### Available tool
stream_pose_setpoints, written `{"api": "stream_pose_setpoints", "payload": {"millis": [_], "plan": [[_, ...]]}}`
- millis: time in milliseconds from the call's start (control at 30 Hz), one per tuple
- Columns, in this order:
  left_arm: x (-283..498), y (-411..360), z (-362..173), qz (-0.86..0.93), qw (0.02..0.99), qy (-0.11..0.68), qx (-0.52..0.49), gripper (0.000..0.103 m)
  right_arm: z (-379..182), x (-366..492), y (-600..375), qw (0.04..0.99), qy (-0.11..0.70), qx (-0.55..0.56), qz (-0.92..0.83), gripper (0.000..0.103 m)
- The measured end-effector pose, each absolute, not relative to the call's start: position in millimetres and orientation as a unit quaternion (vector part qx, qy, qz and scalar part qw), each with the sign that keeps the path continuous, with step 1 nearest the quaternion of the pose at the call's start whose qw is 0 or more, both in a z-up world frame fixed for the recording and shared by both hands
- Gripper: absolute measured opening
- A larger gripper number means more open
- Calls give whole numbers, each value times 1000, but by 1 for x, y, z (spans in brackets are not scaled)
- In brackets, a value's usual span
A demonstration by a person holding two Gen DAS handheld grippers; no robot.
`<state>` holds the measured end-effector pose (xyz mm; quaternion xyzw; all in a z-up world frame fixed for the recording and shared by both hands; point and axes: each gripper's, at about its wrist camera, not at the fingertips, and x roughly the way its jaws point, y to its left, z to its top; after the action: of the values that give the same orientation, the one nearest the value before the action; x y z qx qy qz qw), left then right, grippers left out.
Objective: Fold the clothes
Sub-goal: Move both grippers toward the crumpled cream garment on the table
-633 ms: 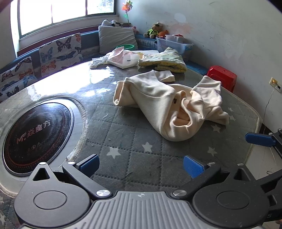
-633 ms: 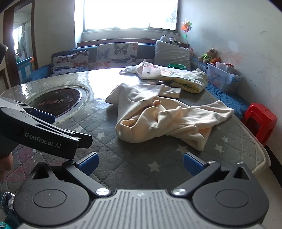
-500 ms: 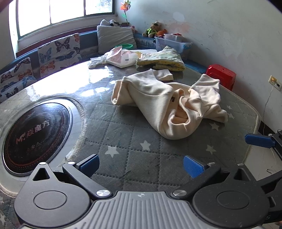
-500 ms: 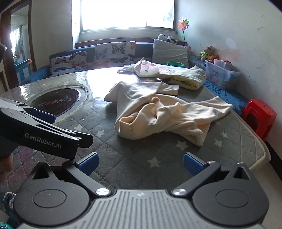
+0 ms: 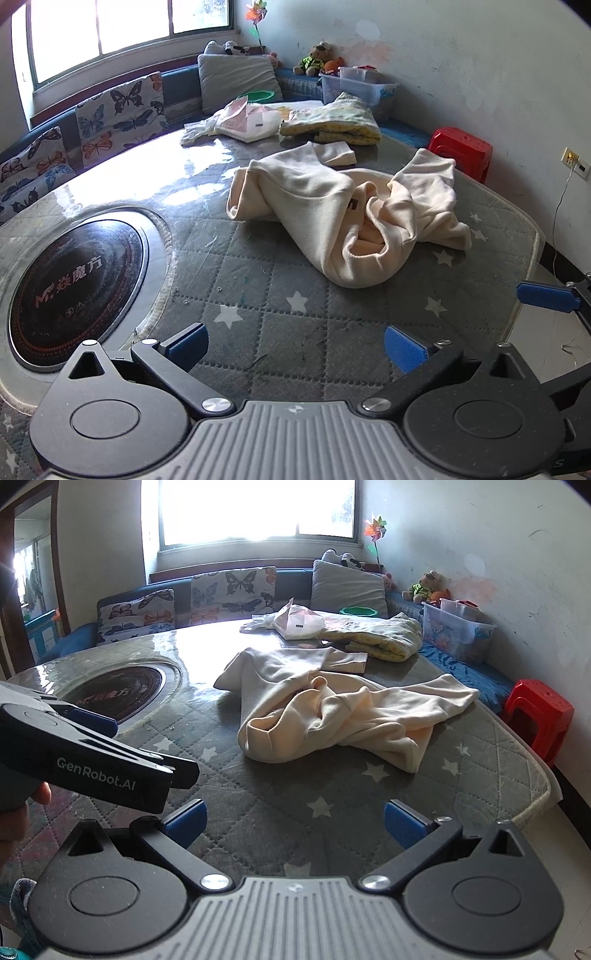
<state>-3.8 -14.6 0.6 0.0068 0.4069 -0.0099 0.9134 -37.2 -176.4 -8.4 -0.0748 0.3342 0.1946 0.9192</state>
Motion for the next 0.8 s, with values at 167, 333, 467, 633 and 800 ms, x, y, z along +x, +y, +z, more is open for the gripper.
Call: {"api": "stream_pose_setpoints", "payload": {"millis": [167,333,467,633,800], "plan": [[-1,-18,-3,-7,911,412,12,103,-11,-36,-177,918,339,-73,192,103],[0,-20,-3,-7,911,413,19,103,-12,-34,-176,917,341,-73,193,103],[3,-22,-3,-8,909,416,22,103,-13,-33,-176,917,342,-72,192,103],[6,-22,-5,-9,908,419,24,103,-14,-31,-177,917,345,-69,191,103],[10,-21,-6,-8,906,423,23,103,-15,-27,-177,915,347,-70,191,103]]}}
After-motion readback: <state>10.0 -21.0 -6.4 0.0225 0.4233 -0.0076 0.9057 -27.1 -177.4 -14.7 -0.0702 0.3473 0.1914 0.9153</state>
